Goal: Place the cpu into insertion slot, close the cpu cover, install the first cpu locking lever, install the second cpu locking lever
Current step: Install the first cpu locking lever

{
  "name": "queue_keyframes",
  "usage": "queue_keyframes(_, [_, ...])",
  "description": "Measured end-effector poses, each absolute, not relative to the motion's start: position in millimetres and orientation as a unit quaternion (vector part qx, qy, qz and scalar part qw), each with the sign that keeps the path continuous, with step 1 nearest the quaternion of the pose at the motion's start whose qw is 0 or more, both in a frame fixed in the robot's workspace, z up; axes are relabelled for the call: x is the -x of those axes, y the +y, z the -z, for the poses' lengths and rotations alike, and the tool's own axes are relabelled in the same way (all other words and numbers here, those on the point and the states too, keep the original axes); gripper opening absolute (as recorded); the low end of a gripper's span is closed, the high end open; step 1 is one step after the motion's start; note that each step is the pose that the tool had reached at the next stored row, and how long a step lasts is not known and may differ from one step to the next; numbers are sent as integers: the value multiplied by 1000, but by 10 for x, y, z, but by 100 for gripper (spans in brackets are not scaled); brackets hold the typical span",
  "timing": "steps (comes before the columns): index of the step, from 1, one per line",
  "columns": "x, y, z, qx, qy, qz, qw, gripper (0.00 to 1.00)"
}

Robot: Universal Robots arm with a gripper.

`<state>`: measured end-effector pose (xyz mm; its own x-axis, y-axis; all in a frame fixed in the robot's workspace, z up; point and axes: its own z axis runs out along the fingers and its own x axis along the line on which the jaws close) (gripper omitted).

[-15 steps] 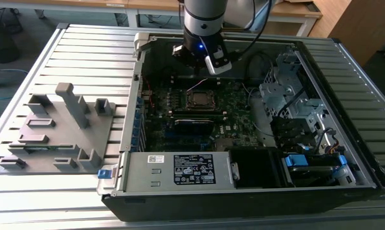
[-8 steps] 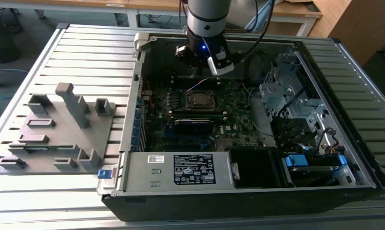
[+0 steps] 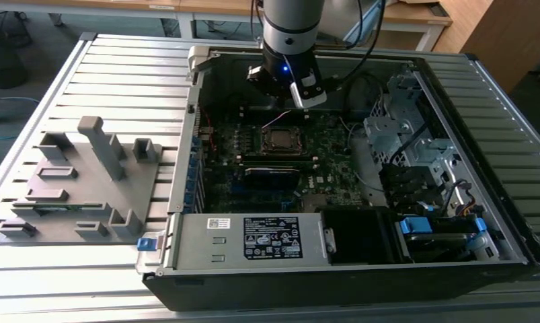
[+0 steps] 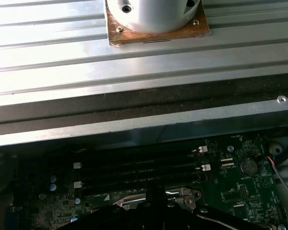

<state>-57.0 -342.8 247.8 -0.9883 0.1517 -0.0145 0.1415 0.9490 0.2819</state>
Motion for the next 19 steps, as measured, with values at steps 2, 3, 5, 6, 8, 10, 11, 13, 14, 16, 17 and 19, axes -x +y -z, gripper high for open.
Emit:
queue_keyframes(2, [570, -3429, -2478, -74, 987, -141, 18, 10])
queue_keyframes(3, [570, -3428, -2477, -74, 987, -141, 18, 10])
queue_keyframes(5, [569, -3428, -2467, -74, 987, -142, 18, 10])
queue_keyframes(6, [570, -3428, -2458, -74, 987, -141, 18, 10])
queue_keyframes(8, [570, -3428, -2431, -74, 987, -141, 18, 10])
queue_keyframes(10, [570, -3428, -2414, -74, 987, -141, 19, 10])
queue_keyframes(11, [570, -3428, -2403, -74, 987, -141, 20, 10])
queue_keyframes(13, [570, -3428, -2383, -74, 987, -141, 21, 10])
queue_keyframes(14, [570, -3428, -2372, -73, 987, -141, 22, 10])
queue_keyframes(16, [570, -3428, -2352, -73, 987, -141, 23, 10])
queue_keyframes(17, [570, -3428, -2341, -73, 987, -141, 24, 10])
queue_keyframes(19, [570, -3428, -2319, -73, 987, -141, 26, 10])
